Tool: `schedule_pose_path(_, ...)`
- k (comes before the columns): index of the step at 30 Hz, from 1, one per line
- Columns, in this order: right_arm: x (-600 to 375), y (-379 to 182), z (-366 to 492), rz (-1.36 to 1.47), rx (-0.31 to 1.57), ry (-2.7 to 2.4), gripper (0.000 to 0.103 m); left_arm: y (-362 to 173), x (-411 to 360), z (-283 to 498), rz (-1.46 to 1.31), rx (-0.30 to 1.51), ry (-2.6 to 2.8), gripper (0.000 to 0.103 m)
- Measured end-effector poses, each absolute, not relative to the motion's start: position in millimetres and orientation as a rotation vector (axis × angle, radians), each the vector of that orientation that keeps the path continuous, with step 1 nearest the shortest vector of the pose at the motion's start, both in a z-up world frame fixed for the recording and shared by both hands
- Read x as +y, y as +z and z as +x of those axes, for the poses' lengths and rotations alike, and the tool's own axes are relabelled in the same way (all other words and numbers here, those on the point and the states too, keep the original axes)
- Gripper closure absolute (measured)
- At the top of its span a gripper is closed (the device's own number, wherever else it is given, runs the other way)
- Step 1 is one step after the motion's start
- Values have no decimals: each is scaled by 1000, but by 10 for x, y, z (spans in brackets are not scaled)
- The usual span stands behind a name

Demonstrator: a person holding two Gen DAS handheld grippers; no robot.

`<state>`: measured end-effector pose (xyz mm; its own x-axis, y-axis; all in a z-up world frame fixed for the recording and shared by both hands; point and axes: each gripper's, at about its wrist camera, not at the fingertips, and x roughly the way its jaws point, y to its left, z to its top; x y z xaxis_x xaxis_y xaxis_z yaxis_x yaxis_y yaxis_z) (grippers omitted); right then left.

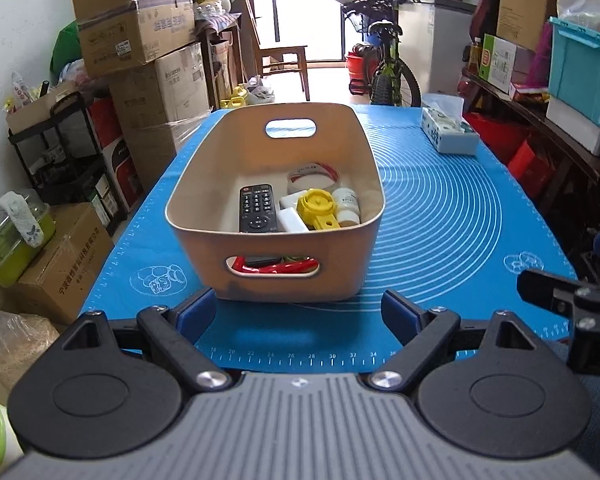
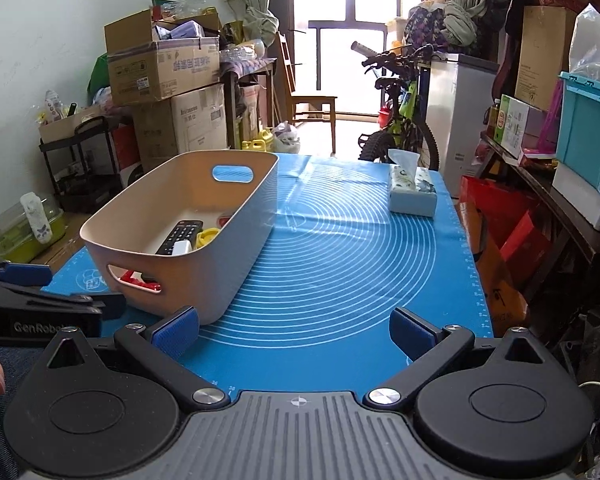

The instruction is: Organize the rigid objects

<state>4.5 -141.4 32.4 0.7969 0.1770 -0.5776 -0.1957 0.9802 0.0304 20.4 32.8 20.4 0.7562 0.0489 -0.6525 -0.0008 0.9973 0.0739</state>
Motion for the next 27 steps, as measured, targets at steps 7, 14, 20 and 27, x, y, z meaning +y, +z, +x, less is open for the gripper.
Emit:
schedule_pose_path(7, -1432, 277, 80, -20, 637, 192, 3, 139, 277, 178, 123, 707, 5, 14)
schedule_pose_path(14, -1437, 264, 72, -14, 637, 184, 3, 133, 343, 194, 93, 719, 6, 14)
schedule_pose_path(20, -1439, 255, 76, -16, 644, 184, 3, 139, 365, 223, 76, 728, 4, 14)
schedule_pose_path(27, -1435, 271, 79, -22, 640, 182, 3, 131, 376, 228, 77, 733, -3, 14)
